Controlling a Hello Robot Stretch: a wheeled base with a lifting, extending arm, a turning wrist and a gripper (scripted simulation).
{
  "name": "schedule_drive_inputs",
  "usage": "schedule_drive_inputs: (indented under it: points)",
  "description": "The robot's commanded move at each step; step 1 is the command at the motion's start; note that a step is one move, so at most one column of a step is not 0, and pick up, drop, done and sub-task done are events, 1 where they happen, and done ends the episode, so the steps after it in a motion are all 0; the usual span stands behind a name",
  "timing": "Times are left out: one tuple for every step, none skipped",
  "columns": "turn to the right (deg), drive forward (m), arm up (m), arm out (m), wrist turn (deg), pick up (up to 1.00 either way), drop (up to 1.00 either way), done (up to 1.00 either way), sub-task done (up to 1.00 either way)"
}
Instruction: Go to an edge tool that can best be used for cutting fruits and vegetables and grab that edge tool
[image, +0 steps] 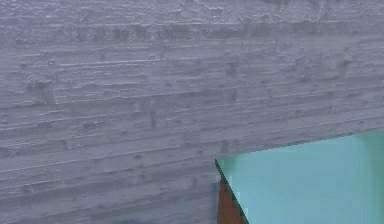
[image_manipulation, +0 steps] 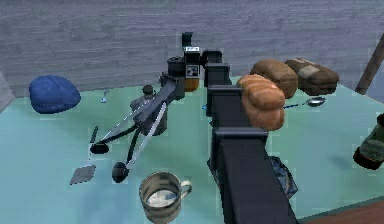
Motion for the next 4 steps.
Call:
schedule_drive_inputs:
  points:
    - [0.0,0.00,0.00,0.00,45.0,0.00,0.00,0.00,0.00]
    - [0.0,0.00,0.00,0.00,45.0,0.00,0.00,0.00,0.00]
    - [0.0,0.00,0.00,0.00,45.0,0.00,0.00,0.00,0.00]
    - [0.0,0.00,0.00,0.00,45.0,0.00,0.00,0.00,0.00]
